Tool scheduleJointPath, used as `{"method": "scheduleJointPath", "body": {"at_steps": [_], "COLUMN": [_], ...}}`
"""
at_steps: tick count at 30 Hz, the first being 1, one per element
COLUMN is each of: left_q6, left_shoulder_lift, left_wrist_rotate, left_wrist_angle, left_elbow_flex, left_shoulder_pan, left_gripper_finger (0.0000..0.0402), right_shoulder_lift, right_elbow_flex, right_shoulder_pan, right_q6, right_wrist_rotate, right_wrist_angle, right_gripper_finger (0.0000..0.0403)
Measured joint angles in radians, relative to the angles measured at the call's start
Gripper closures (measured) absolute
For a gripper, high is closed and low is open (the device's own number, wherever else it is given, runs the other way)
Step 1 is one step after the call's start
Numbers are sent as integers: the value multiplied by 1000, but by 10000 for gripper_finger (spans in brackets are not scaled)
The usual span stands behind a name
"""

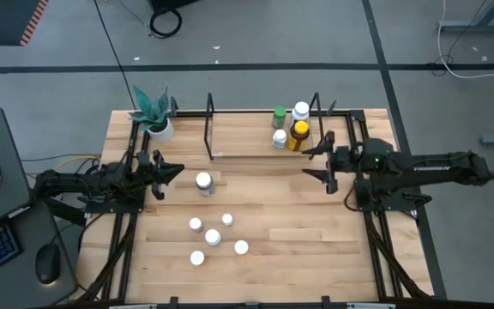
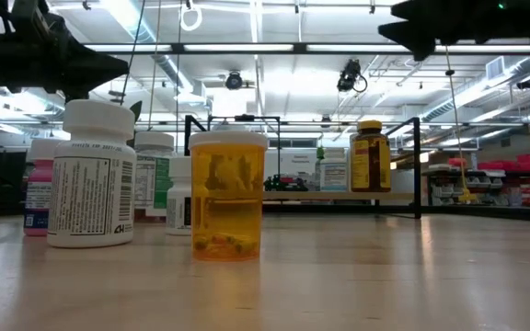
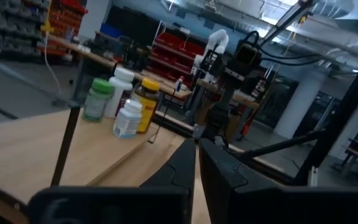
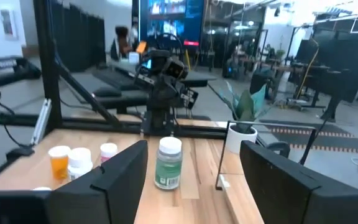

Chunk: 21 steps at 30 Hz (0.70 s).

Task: Pick and place medicine bottles onto shelf by color
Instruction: Put the green white medicine bottle on the shelf

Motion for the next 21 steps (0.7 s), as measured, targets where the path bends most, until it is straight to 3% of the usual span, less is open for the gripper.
{"method": "scheduleJointPath", "body": {"at_steps": [7, 14, 21], "left_q6": [18, 41, 39], "left_shoulder_lift": [98, 218, 332], "left_wrist_rotate": [11, 7, 13], "left_wrist_angle": [-13, -13, 33], "left_elbow_flex": [92, 138, 143], "left_shoulder_pan": [0, 1, 1], "left_gripper_finger": [394, 386, 391], "right_shoulder_lift": [-147, -303, -366], "right_elbow_flex": [-105, -207, -316], "right_shoulder_pan": [0, -7, -26], "right_q6": [48, 116, 187], "right_wrist_rotate": [-32, -35, 0], "right_wrist_angle": [8, 14, 83], "right_gripper_finger": [140, 140, 141]}}
